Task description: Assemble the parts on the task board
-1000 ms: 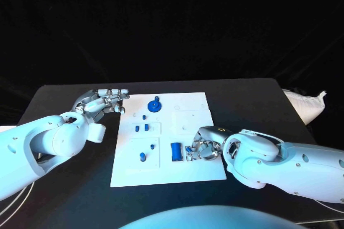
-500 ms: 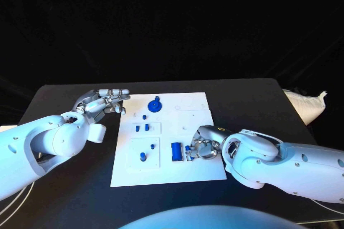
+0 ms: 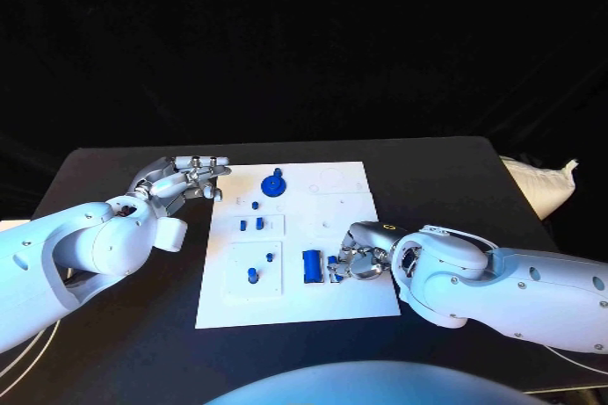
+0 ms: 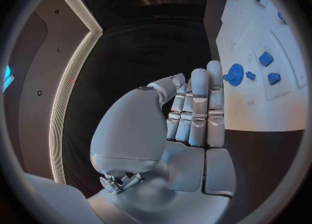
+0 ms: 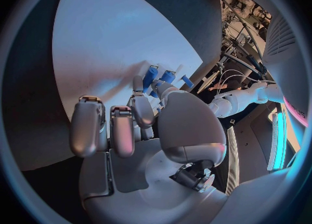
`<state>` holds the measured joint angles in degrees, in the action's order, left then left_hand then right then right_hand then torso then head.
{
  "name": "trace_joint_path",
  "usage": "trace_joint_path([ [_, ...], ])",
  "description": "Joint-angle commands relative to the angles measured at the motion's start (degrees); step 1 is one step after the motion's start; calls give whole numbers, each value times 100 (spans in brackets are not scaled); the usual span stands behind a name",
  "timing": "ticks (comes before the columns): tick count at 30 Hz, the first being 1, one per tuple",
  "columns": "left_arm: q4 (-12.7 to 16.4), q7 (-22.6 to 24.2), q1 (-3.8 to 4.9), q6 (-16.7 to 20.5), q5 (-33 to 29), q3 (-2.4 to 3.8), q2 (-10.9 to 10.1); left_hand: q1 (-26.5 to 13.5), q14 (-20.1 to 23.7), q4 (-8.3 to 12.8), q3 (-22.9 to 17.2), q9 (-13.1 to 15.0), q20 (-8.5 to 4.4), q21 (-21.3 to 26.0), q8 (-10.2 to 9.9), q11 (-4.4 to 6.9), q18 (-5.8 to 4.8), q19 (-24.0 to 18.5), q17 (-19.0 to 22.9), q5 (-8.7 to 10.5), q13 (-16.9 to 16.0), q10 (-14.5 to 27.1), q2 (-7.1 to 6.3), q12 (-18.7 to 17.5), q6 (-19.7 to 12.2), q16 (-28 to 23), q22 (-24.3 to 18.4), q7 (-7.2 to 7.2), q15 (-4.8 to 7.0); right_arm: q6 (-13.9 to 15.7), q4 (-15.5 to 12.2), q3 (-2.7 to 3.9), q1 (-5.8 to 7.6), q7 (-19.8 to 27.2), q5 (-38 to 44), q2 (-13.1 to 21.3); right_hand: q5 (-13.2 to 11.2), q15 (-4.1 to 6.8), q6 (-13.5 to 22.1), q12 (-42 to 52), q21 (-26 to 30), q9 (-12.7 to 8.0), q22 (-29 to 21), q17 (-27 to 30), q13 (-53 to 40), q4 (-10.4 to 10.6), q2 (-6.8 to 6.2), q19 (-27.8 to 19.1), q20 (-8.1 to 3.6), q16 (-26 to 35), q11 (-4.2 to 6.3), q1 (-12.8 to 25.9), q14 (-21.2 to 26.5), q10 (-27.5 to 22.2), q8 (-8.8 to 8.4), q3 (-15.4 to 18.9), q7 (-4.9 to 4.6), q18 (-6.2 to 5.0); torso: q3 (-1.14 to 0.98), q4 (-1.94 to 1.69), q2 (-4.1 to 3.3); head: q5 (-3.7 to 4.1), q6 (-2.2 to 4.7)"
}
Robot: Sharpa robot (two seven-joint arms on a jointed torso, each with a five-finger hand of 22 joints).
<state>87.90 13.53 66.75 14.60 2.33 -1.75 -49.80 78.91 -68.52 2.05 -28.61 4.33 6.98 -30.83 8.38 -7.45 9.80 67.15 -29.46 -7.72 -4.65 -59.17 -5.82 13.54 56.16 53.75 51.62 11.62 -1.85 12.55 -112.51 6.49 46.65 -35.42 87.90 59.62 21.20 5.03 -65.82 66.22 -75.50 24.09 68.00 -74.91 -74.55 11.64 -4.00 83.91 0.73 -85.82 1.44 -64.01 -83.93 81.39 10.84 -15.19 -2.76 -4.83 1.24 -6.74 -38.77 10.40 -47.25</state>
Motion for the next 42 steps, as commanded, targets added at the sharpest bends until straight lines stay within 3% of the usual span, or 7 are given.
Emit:
trace_joint_path([
  [1, 16, 17, 2, -118, 54, 2, -1, -31, 55, 10, 22, -9, 27, 27, 37, 16, 62, -28, 7, -18, 6, 42, 16, 30, -30, 23, -5, -5, 3, -272, 5, 0, -1, -42, 56, -7, 40, 28, -37, 37, -24, 12, 13, -1055, -8, 17, 1, 13, -11, -30, 9, 47, -511, 53, 41, 15, 0, 45, -5, 2, 4, 3, -4],
  [15, 12, 9, 2, -125, 56, 2, 5, -31, 55, 10, 22, -9, 27, 27, 37, 16, 62, -28, 7, -18, 6, 42, 16, 30, -30, 23, -5, -5, 3, -101, -7, 0, 1, -23, 175, -52, 13, 43, -57, 120, -47, 67, 48, -1075, -68, 94, 9, 22, -24, -47, 25, 140, -516, 95, 92, 130, 16, 51, -6, -1, 3, 17, 10],
  [25, 4, -7, 2, -147, 66, 2, 13, -12, 62, 29, 12, -10, 25, 28, 45, 16, 64, -31, 13, -22, 8, 52, 23, 43, -36, 25, -3, -4, 4, 25, -32, 0, 1, 0, 206, -51, 74, 55, -37, 156, -66, 166, 82, -1091, -112, 481, -46, 28, -38, -60, 38, 550, -518, 117, 157, 704, 34, 57, -4, 2, 4, 15, -5],
  [31, -3, -9, 2, -148, 74, 2, 16, -12, 62, 29, 12, -10, 25, 28, 45, 16, 64, -31, 13, -22, 8, 52, 23, 43, -36, 25, -3, -4, 4, 41, -45, 1, 0, 6, 258, -22, -147, 58, -17, 161, -72, 212, 96, -1095, -129, 495, -17, 28, -42, -63, 41, 708, -519, 121, 182, 1019, 40, 58, -9, 3, 1, 23, -6],
  [37, -8, -7, 1, -147, 76, 2, 17, -12, 62, 29, 12, -10, 25, 28, 45, 16, 64, -31, 13, -22, 8, 52, 23, 43, -36, 25, -3, -4, 4, 26, -89, 2, 0, 37, 252, 53, -261, 61, -4, 171, -75, 244, 103, -1100, -144, 434, -1, 27, -44, -67, 46, 511, -520, 125, 200, 1129, 44, 59, -11, 4, 4, 23, -6],
  [42, -13, -7, 1, -148, 76, 2, 17, -12, 62, 29, 12, -10, 25, 28, 45, 16, 64, -31, 13, -22, 8, 52, 23, 43, -36, 25, -3, -4, 4, -24, -146, 2, -1, 91, 189, 130, -714, 58, 23, 144, -65, 282, 96, -1087, -141, 282, -18, 19, -42, -55, 39, 131, -517, 113, 216, 1278, 37, 57, -11, 7, 5, 13, -11],
])
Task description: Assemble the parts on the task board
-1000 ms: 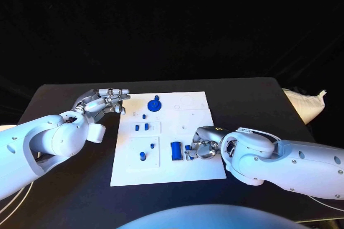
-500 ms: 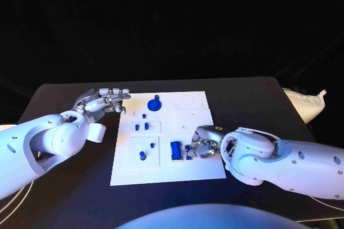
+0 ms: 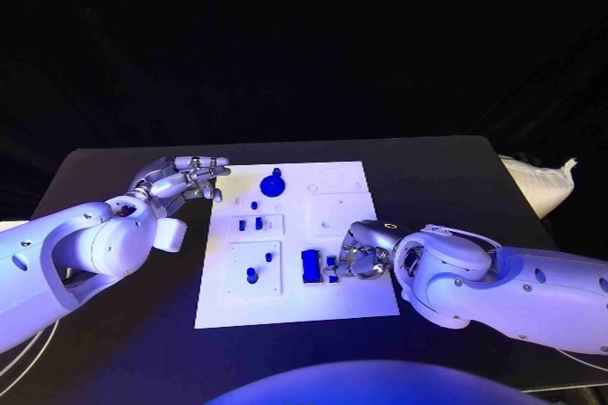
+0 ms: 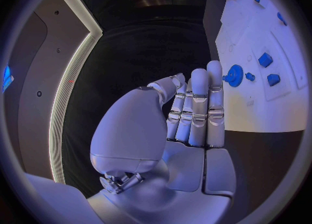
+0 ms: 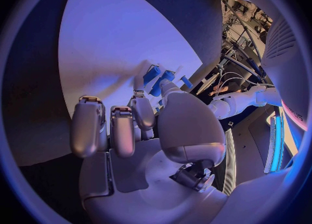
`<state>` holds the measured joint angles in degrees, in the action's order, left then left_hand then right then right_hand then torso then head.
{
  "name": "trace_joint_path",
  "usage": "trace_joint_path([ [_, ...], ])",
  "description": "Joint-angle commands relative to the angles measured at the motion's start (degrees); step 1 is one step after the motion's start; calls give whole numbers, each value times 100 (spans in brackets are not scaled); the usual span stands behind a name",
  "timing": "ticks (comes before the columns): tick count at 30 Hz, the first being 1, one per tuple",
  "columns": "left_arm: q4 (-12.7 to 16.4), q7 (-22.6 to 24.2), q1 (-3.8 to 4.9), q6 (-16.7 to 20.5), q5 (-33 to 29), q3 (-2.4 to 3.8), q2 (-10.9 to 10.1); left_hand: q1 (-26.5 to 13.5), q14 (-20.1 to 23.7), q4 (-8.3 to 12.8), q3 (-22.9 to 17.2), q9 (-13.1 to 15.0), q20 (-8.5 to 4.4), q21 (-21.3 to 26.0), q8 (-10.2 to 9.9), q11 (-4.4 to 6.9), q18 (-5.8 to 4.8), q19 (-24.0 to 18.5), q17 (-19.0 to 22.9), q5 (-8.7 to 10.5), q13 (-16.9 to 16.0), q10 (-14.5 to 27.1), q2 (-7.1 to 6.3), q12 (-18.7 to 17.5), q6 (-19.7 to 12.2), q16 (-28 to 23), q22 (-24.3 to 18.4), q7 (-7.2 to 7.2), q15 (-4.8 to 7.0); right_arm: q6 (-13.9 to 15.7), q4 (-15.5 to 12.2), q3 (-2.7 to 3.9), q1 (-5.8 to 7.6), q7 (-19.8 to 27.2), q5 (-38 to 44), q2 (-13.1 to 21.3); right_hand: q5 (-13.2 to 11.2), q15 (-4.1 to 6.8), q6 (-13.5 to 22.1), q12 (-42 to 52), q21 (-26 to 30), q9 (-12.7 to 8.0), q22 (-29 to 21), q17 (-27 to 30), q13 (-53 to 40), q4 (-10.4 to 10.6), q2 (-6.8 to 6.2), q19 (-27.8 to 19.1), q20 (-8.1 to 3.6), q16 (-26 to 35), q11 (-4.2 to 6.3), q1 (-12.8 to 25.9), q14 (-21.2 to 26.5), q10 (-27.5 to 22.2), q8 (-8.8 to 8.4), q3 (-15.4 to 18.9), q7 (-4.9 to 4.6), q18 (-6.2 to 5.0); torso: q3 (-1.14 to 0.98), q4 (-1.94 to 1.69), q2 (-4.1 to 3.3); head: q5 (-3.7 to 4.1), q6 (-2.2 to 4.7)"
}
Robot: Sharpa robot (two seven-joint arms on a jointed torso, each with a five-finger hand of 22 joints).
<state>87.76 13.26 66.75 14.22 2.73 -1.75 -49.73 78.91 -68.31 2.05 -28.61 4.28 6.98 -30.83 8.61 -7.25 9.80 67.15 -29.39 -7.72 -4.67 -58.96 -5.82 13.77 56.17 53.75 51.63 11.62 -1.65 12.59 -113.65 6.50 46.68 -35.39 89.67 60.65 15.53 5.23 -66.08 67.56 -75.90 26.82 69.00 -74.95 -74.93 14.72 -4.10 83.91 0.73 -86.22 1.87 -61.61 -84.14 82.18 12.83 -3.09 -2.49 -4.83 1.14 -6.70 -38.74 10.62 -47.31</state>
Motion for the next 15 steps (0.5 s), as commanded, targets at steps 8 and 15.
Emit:
trace_joint_path([
  [8, -11, 21, 1, -111, 36, 2, 18, -12, 42, 29, 12, -6, 25, 28, 21, -4, 64, -31, 5, -22, 9, 31, 23, 20, -36, 25, -4, -4, -16, -123, -33, 1, -6, 122, 1, 100, -711, 28, 75, -11, -13, 49, -9, -1078, -106, -202, 22, 10, -33, -8, -14, -504, -494, 27, 33, 283, -1, 55, 1, 4, 2, 10, -2],
  [15, -19, 24, 0, -114, 36, 2, 33, -12, 42, 29, 12, -6, 25, 28, 21, -4, 64, -31, 5, -22, 9, 31, 23, 20, -36, 25, -4, -4, -16, -143, 22, 1, -6, 120, 44, 86, -779, 27, 74, -7, -16, 59, -2, -1080, -111, -236, 69, 11, -31, -9, -14, -588, -495, 29, 39, 327, -2, 56, 6, -10, 0, 10, -1],
])
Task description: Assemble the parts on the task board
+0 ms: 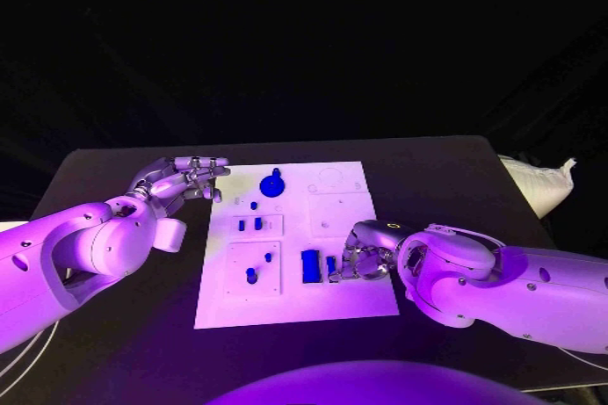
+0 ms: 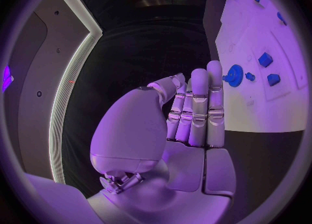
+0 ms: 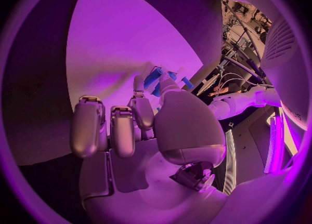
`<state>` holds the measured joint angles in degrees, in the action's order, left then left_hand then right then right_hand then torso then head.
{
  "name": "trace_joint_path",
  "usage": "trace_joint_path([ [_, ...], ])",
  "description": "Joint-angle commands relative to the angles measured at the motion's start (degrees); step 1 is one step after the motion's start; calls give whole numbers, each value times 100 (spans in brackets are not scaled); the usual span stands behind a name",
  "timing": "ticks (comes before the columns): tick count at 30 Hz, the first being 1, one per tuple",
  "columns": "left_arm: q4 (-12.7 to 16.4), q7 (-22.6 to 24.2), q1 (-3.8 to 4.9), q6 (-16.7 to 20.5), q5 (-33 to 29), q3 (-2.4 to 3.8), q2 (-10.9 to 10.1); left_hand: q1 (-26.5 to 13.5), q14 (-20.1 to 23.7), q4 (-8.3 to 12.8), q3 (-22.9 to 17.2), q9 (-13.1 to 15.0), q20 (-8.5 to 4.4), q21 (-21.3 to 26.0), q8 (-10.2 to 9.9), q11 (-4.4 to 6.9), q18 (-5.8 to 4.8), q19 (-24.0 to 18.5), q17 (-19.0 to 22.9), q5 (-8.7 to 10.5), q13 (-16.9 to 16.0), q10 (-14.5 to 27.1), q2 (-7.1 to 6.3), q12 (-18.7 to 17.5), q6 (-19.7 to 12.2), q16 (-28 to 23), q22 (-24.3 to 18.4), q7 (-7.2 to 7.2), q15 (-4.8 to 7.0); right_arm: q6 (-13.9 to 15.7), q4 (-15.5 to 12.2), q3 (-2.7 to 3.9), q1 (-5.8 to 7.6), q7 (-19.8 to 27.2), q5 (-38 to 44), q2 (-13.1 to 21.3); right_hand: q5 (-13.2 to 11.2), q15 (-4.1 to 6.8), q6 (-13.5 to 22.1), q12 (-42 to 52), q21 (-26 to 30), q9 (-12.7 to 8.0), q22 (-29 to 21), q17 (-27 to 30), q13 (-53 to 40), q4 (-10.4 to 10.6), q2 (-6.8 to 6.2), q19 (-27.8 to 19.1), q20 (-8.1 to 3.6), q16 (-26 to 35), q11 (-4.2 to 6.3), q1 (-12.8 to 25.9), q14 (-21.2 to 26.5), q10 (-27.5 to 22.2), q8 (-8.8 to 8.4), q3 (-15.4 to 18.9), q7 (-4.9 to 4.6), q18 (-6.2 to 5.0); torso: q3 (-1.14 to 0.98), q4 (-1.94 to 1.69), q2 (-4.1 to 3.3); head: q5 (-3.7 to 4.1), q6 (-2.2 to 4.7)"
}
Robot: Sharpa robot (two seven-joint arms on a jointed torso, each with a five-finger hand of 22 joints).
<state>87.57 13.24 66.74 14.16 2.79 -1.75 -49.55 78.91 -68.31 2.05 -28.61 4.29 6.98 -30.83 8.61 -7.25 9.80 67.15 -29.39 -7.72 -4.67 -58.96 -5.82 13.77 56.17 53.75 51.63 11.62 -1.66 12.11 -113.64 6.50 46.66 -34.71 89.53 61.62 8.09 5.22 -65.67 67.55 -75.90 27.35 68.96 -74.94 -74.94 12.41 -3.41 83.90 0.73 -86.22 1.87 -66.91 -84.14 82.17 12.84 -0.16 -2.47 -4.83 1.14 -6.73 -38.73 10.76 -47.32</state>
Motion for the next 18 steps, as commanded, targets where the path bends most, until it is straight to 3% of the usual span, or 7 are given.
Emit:
trace_joint_path([
  [1, 0, 26, 1, -109, 30, 2, 16, -12, 42, 29, 12, -6, 25, 28, 22, -4, 64, -31, 6, -22, 10, 31, 23, 20, -36, 25, -5, -4, -15, -103, 36, 1, -4, 52, 62, -24, -38, 27, 33, -4, -17, 6, 3, -1081, -113, -7, 7, 11, -31, -10, -13, -65, -495, 32, 38, 37, -4, 56, 6, -7, -3, -4, -6],
  [8, 4, 31, 1, -114, 31, 2, 17, -12, 42, 29, 12, -6, 25, 28, 22, -4, 64, -31, 6, -22, 10, 31, 23, 20, -36, 25, -5, -4, -15, -163, 235, 1, -20, 44, 125, -181, -52, 29, 29, 20, -24, 15, 15, -1086, -131, -51, 83, 14, -31, -14, -11, -165, -497, 42, 44, 59, -1, 58, -1, -7, -10, -15, -17],
  [12, 7, 33, 1, -109, 31, 2, 9, -12, 42, 29, 12, -6, 25, 28, 22, -4, 64, -31, 6, -22, 10, 31, 23, 20, -36, 25, -5, -4, -15, -162, 294, 1, -27, 45, 142, -222, -58, 30, 29, 29, -27, 18, 20, -1090, -137, -71, 91, 16, -32, -17, -10, -198, -497, 46, 46, 72, 0, 59, 5, -7, -6, -20, -24],
  [18, 7, 33, 1, -107, 31, 2, 0, -8, 45, 34, 7, -6, 26, 28, 28, -6, 64, -32, 10, -22, 10, 36, 30, 29, -38, 27, -3, -1, -16, 97, 222, 1, -32, 130, -22, -211, 0, 24, 44, -3, -22, 22, 15, -1091, -123, -4, 73, 14, -28, -18, -18, -105, -498, 37, 40, 218, -10, 58, 6, 7, 8, -32, -15],
])
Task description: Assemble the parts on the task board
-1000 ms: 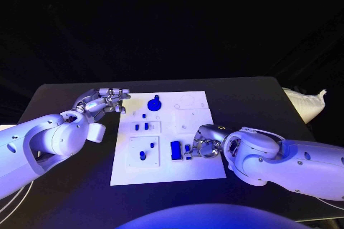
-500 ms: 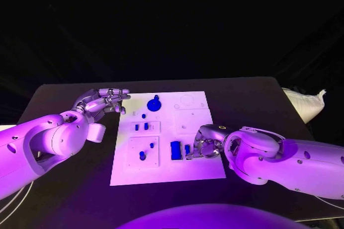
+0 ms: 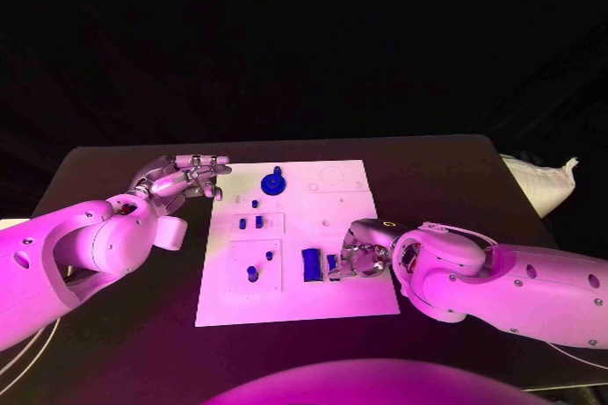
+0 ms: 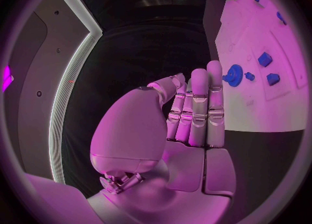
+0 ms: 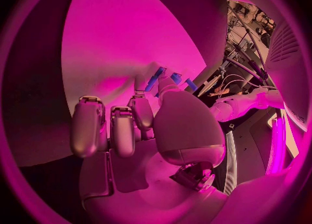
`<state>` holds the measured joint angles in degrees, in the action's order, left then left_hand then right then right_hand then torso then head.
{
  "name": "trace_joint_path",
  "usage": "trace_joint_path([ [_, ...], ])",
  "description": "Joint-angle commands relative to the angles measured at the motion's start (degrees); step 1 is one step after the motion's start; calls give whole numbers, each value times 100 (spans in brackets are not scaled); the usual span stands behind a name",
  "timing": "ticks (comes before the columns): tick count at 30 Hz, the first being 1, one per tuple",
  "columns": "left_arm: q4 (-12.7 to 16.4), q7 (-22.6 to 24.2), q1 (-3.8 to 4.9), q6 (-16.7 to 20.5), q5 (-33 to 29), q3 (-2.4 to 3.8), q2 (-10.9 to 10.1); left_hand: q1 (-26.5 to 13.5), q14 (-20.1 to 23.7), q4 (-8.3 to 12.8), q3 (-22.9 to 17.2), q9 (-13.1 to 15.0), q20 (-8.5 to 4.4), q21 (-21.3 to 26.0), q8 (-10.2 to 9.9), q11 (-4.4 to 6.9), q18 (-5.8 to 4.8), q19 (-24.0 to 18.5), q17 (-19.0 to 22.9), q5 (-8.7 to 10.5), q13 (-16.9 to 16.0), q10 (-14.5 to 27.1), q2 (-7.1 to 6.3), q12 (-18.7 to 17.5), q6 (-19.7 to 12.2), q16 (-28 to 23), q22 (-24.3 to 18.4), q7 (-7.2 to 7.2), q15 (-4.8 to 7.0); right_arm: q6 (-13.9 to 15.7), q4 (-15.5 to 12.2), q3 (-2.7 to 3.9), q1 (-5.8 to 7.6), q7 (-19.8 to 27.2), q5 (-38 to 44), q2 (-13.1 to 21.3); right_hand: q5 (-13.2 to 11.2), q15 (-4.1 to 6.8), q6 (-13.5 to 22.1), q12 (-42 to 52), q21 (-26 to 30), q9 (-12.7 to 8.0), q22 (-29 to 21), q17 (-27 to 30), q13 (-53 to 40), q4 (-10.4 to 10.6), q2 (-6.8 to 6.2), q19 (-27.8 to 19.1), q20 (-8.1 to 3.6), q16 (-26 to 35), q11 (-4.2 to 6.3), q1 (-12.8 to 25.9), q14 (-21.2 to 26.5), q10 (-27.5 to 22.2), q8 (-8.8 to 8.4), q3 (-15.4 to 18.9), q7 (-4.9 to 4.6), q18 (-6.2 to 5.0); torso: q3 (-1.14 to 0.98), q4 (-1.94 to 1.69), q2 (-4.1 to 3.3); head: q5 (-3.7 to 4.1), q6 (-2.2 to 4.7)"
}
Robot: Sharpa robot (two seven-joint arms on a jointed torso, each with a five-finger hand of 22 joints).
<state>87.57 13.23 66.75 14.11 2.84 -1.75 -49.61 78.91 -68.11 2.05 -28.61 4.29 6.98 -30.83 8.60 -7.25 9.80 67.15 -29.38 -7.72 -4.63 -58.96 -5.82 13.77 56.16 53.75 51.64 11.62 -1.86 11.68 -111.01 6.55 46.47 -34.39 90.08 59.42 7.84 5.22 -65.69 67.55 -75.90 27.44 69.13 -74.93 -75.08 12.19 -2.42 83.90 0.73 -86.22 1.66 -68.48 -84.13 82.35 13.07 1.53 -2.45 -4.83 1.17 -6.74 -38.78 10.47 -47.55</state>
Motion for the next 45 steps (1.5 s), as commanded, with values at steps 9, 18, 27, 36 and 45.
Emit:
trace_joint_path([
  [9, -59, 117, -1, -94, 4, -2, 38, -14, 25, 33, 9, -7, 27, 28, 30, -8, 63, -32, 10, -20, 6, 38, 29, 33, -40, 28, -2, 0, 4, 1184, -75, 30, 46, 1337, -1437, 116, 135, -44, 305, -938, 280, -41, -408, -821, 446, -46, -9, -142, 23, 231, -88, -197, -428, -370, -150, 229, -119, -19, 25, 5, 68, 39, 84],
  [18, -309, 748, -109, -97, -725, -48, 156, -190, 52, -70, 111, 5, 48, 70, 103, 14, 59, -62, 33, -4, -3, 2, 44, 117, -2, 38, -24, -34, -8, 1796, 904, 40, 588, 4141, -4927, -34, -203, -257, 710, -4133, 2458, -384, -2996, 1173, 2635, -723, 356, -1136, 184, 2390, -290, -1460, 207, -1450, -723, -144, -434, -473, 150, -19, 313, 129, 252],
  [27, -791, 1097, -230, -108, -705, -39, 435, -334, 901, -217, 224, -41, 162, 1169, 8, 11, 43, -946, 867, -7, 97, -106, 35, -74, -90, -1652, -796, -125, -118, 1574, 2314, 41, 884, 5163, -6943, -634, -242, -722, 739, -6223, 5036, -843, -4884, 4182, 4922, -899, 308, -2603, 636, 6665, -726, -1865, 2018, -1733, -984, -720, -659, -509, 280, -98, 553, 163, 591],
  [36, -1374, 1229, -263, -126, -761, -34, 798, -355, 1363, -318, 234, -50, 659, 2570, -312, -154, 47, -1876, 1724, -8, 96, -258, 34, -637, -109, -3658, -2102, -55, -542, 820, 3262, 59, 967, 5473, -7520, -1259, -273, -1064, 864, -6395, 6493, -1500, -6032, 5872, 6790, -987, 47, -2377, 1054, 8262, -916, -1473, 1862, -1741, -955, -1479, -771, -571, 244, -120, 655, 56, 888],
  [45, -1444, 1077, -271, 14, -703, -38, 882, -2739, 3073, -205, 1142, -429, 297, 3083, -860, 88, -294, -3432, 2299, 232, 463, 1753, 582, -1377, -1844, -4587, -3426, -382, -367, 1041, 3443, 55, 978, 5300, -7313, -1429, -784, -522, 2696, -6755, 7021, -2028, -6478, 6681, 7508, -1219, 242, -4173, 717, 8622, -694, 1301, 3937, -3824, -1307, -1182, -458, -232, 235, -113, 664, 4, 924],
])
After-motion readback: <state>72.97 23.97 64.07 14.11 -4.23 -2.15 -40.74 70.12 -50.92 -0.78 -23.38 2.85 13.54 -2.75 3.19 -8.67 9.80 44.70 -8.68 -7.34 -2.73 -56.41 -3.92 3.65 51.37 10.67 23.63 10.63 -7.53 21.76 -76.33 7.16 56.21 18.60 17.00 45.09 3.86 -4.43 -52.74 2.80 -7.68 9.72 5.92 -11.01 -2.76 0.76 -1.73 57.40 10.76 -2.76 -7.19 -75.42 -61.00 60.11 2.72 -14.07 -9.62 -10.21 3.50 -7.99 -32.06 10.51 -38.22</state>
